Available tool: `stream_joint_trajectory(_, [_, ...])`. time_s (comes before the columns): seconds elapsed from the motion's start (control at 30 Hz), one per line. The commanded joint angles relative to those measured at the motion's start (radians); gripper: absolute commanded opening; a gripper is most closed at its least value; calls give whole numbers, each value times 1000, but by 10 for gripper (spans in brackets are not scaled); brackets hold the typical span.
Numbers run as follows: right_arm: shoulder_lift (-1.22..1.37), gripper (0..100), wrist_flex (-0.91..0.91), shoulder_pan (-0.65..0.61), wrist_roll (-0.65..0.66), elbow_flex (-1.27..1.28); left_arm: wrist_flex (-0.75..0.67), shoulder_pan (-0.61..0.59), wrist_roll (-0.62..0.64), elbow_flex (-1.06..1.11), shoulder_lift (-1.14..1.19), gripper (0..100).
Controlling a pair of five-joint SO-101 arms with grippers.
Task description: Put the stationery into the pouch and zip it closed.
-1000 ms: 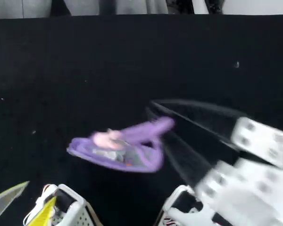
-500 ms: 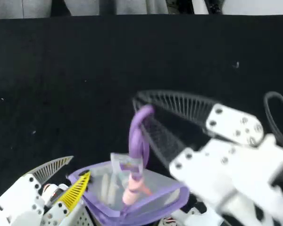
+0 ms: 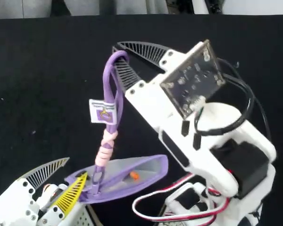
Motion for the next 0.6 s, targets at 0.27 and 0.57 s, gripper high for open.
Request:
stream_joint_trajectory(0.27, [-245,11,-34,17,-2,151,-35,-5,-3,-255,5,170])
stream_joint_trajectory(0.57, [-274,11,-38,18,0,174,8,-15,-12,-346,3,169])
